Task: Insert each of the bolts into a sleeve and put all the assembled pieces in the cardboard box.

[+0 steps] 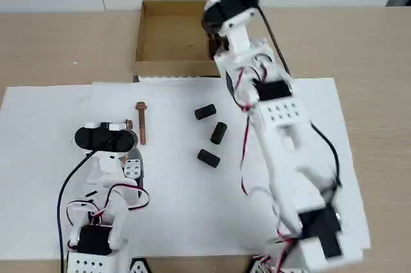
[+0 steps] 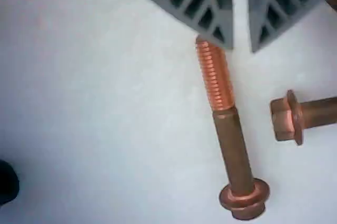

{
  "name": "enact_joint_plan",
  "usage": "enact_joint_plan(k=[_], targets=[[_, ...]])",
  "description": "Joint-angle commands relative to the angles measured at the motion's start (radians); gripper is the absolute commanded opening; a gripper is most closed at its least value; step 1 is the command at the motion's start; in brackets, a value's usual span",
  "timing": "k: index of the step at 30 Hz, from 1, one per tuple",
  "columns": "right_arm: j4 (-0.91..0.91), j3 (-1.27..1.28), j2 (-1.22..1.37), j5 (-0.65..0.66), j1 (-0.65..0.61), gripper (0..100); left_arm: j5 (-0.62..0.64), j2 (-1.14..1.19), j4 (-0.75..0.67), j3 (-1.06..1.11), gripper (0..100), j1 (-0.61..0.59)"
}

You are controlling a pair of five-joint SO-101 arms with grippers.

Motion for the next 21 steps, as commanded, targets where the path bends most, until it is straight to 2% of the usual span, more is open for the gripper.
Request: enact_joint_plan(k=[1, 10, 18, 21], targets=[[-0.064, -0.173, 0.110, 0.109, -0.001, 0.3, -0.006, -0.012, -0.005, -0.004, 1, -0.003], [-0.087, -0.451, 0.409, 0.279, -0.058, 0.4, -0.006, -0.012, -0.005, -0.004, 1, -0.003], [-0.160, -0.669, 0.662, 0.290, -0.082, 1.0, -0.006, -0.012, -0.005, -0.004, 1, -0.003], [-0.159, -0.721, 0.723, 0.292, -0.084, 7.7, -0.006, -0.012, -0.005, -0.004, 1, -0.003]])
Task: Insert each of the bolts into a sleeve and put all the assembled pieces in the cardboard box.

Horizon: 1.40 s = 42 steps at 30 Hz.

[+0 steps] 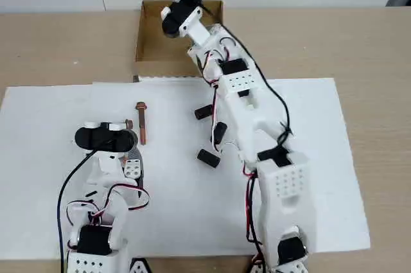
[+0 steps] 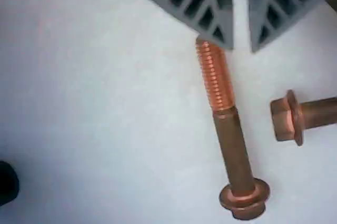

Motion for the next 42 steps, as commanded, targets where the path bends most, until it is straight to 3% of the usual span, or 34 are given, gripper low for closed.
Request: enact_joint_plan(k=[1, 4, 17, 21, 27, 42], targets=[[-0.028, -0.117, 0.018, 0.009, -0.007, 11.2, -0.006, -0.012, -0.005, -0.004, 1, -0.003], [-0.028, -0.130, 0.042, 0.009, -0.008, 17.2, -0.006, -0.012, -0.005, -0.004, 1, -0.003], [-0.002, -0.141, 0.010, 0.003, -0.010, 17.2, -0.008, -0.012, -0.005, -0.004, 1, -0.003], [0.120, -0.141, -0.058, 0.002, -0.027, 16.2, -0.008, -0.012, -0.005, -0.004, 1, -0.003], [0.328, -0.141, -0.197, -0.071, -0.031, 0.1, -0.008, -0.012, -0.005, -0.004, 1, -0.003], [0.905, -0.141, -0.487, -0.252, -0.045, 0.4, -0.008, -0.012, -0.005, -0.004, 1, -0.003]])
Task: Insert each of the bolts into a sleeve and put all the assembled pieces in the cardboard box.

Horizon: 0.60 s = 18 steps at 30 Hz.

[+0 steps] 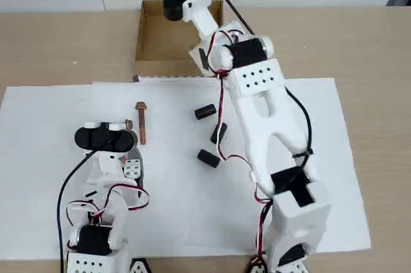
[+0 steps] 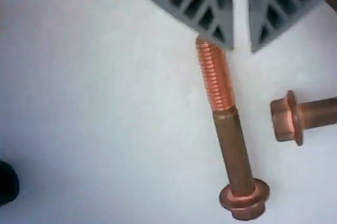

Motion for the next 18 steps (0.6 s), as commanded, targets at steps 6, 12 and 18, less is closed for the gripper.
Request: enact_joint_plan(k=[6, 12, 18], targets=[[0.312, -0.055, -0.163, -0.086, -0.059, 0.4, -0.008, -0.012, -0.005, -0.004, 1, -0.003], [0.458, -0.044, -0.200, -0.153, -0.090, 0.4, -0.008, -0.012, -0.005, -0.004, 1, -0.003], [0.461, 0.098, -0.269, -0.150, -0.097, 0.4, -0.006, -0.012, -0.005, -0.004, 1, -0.003]])
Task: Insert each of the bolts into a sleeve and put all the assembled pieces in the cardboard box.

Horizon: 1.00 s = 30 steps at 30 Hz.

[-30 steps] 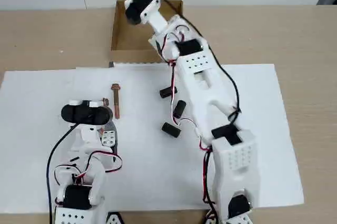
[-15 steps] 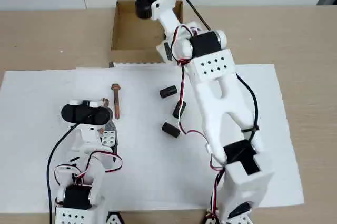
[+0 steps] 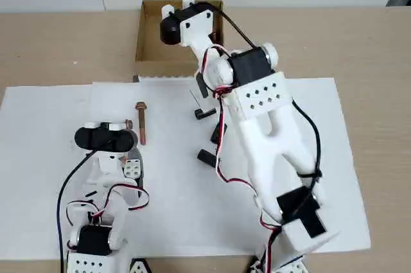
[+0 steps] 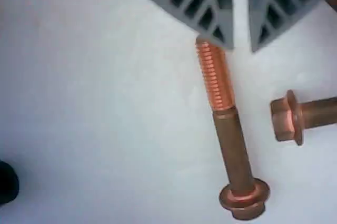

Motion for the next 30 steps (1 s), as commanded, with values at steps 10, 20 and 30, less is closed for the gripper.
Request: enact_joint_plan(k=[10, 20, 30], targets=[[0.002, 0.496, -0.308, -0.003, -0.033, 0.5, -0.005, -0.012, -0.005, -0.004, 1, -0.003], [-0.107, 0.680, -0.251, 0.227, -0.061, 0.7, -0.009, -0.012, -0.006, -0.004, 1, -0.083], [-0.211, 0.677, -0.079, 0.408, -0.061, 6.5, -0.011, -0.012, -0.006, -0.004, 1, -0.084]])
